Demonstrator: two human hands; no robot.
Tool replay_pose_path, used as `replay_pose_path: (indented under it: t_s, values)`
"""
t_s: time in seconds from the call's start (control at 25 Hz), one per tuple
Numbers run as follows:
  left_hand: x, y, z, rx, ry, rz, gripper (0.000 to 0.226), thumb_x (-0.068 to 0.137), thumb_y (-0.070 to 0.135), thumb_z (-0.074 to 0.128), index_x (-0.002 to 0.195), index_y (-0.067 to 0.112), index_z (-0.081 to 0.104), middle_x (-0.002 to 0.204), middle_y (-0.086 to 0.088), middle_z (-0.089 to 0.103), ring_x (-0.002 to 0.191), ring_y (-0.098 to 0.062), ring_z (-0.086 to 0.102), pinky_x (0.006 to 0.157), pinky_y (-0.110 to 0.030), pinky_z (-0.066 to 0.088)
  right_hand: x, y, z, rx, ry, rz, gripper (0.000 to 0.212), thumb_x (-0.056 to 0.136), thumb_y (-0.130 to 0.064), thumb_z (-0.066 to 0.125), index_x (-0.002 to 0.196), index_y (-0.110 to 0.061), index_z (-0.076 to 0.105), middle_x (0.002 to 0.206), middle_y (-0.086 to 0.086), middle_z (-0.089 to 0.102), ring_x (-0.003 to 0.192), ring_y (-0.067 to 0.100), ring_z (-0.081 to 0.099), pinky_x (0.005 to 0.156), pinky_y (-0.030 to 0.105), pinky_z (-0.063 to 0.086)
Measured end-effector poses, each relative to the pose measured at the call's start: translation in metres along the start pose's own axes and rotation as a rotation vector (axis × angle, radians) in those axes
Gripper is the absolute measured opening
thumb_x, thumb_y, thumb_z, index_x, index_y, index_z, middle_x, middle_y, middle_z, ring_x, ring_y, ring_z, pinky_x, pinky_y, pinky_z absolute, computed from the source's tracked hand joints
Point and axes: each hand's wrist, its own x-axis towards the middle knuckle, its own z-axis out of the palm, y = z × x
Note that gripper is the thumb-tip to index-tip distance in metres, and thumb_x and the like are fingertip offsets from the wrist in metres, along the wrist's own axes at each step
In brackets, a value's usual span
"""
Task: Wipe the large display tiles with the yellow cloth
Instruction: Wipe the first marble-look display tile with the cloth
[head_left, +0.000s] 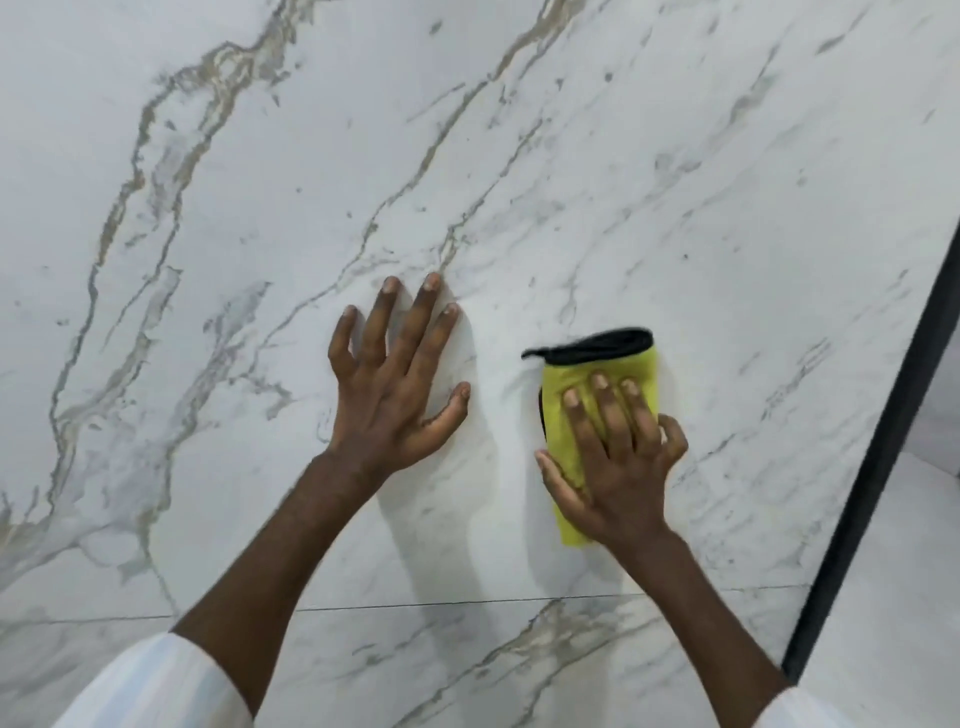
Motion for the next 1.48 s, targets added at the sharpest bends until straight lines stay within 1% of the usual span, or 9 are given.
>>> replay_pose_path:
  t_s: [0.2, 0.28, 0.48, 0.64, 0.88, 1.0, 1.12, 1.28, 1.48]
  values:
    - [-0.003, 0.01, 0.002, 0.023, -0.054, -0.031, 0.073, 0.101, 0.04, 0.051, 0.162, 0.006, 0.031, 0.17, -0.02, 0.025, 0.157, -0.047, 0.017, 0.123, -0.068, 0.009, -0.152, 0.004, -0.004, -0.052, -0.246, -0.17, 0.075, 0.086, -0.054, 0.066, 0.153, -0.03, 0.039, 0.162, -0.002, 0.029, 0.143, 0.027, 0.029, 0.1, 0.058, 0.033]
    - [0.003, 0.009, -0.005, -0.004, -0.055, -0.024, 0.071, 0.1, 0.042, 0.054, 0.16, 0.008, 0.037, 0.17, -0.018, 0.027, 0.158, -0.043, 0.019, 0.122, -0.066, 0.013, -0.153, 0.004, -0.005, -0.033, -0.25, -0.133, 0.078, 0.083, -0.055, 0.069, 0.151, -0.032, 0.039, 0.161, -0.004, 0.029, 0.143, 0.026, 0.029, 0.099, 0.057, 0.033]
    - [0.082, -0.004, -0.023, 0.019, 0.1, -0.015, 0.065, 0.101, 0.041, 0.056, 0.157, 0.012, 0.046, 0.169, -0.018, 0.031, 0.157, -0.035, 0.027, 0.118, -0.061, 0.026, 0.056, 0.027, -0.012, 0.016, -0.023, -0.191, 0.076, 0.089, -0.056, 0.066, 0.156, -0.029, 0.042, 0.165, 0.004, 0.034, 0.148, 0.029, 0.031, 0.103, 0.052, 0.028]
    - [0.124, -0.009, -0.021, 0.026, 0.079, 0.048, 0.068, 0.1, 0.044, 0.056, 0.158, 0.01, 0.045, 0.169, -0.016, 0.032, 0.156, -0.035, 0.029, 0.12, -0.054, 0.026, 0.205, 0.046, -0.031, -0.051, 0.058, -0.041, 0.076, 0.094, -0.065, 0.054, 0.16, -0.03, 0.038, 0.168, 0.001, 0.031, 0.154, 0.024, 0.03, 0.101, 0.051, 0.031]
    - [0.133, -0.025, -0.026, -0.013, 0.111, 0.048, 0.069, 0.098, 0.044, 0.059, 0.156, 0.009, 0.047, 0.169, -0.013, 0.032, 0.155, -0.034, 0.032, 0.117, -0.051, 0.027, 0.104, 0.036, -0.022, -0.069, 0.019, -0.076, 0.074, 0.088, -0.056, 0.068, 0.154, -0.026, 0.05, 0.163, 0.004, 0.041, 0.151, 0.026, 0.035, 0.098, 0.057, 0.035]
    - [0.181, -0.031, -0.03, 0.003, 0.148, 0.085, 0.07, 0.098, 0.046, 0.058, 0.157, 0.011, 0.046, 0.17, -0.012, 0.031, 0.155, -0.033, 0.033, 0.116, -0.052, 0.027, 0.163, 0.041, -0.028, -0.047, 0.041, -0.099, 0.074, 0.086, -0.058, 0.068, 0.153, -0.029, 0.051, 0.164, 0.001, 0.039, 0.151, 0.024, 0.036, 0.097, 0.054, 0.035]
    - [0.233, -0.03, -0.028, 0.008, 0.183, 0.09, 0.071, 0.096, 0.05, 0.055, 0.157, 0.012, 0.046, 0.17, -0.01, 0.032, 0.153, -0.032, 0.035, 0.115, -0.05, 0.027, 0.292, 0.055, -0.033, -0.063, 0.075, -0.133, 0.08, 0.087, -0.065, 0.06, 0.159, -0.035, 0.039, 0.17, -0.004, 0.028, 0.154, 0.021, 0.028, 0.102, 0.051, 0.033]
    - [0.26, -0.029, -0.021, 0.067, 0.254, 0.069, 0.07, 0.099, 0.053, 0.049, 0.155, 0.011, 0.049, 0.168, -0.009, 0.037, 0.152, -0.033, 0.038, 0.114, -0.052, 0.029, 0.43, 0.068, -0.049, -0.037, 0.05, -0.02, 0.083, 0.086, -0.071, 0.051, 0.161, -0.04, 0.031, 0.172, -0.008, 0.021, 0.156, 0.018, 0.019, 0.109, 0.058, 0.032]
    - [0.253, -0.034, -0.016, 0.032, 0.335, 0.113, 0.066, 0.098, 0.05, 0.054, 0.15, 0.01, 0.056, 0.166, -0.009, 0.041, 0.153, -0.031, 0.039, 0.118, -0.052, 0.032, 0.334, 0.058, -0.036, -0.095, 0.12, -0.041, 0.079, 0.091, -0.066, 0.05, 0.161, -0.036, 0.032, 0.171, -0.006, 0.023, 0.157, 0.019, 0.023, 0.105, 0.053, 0.033]
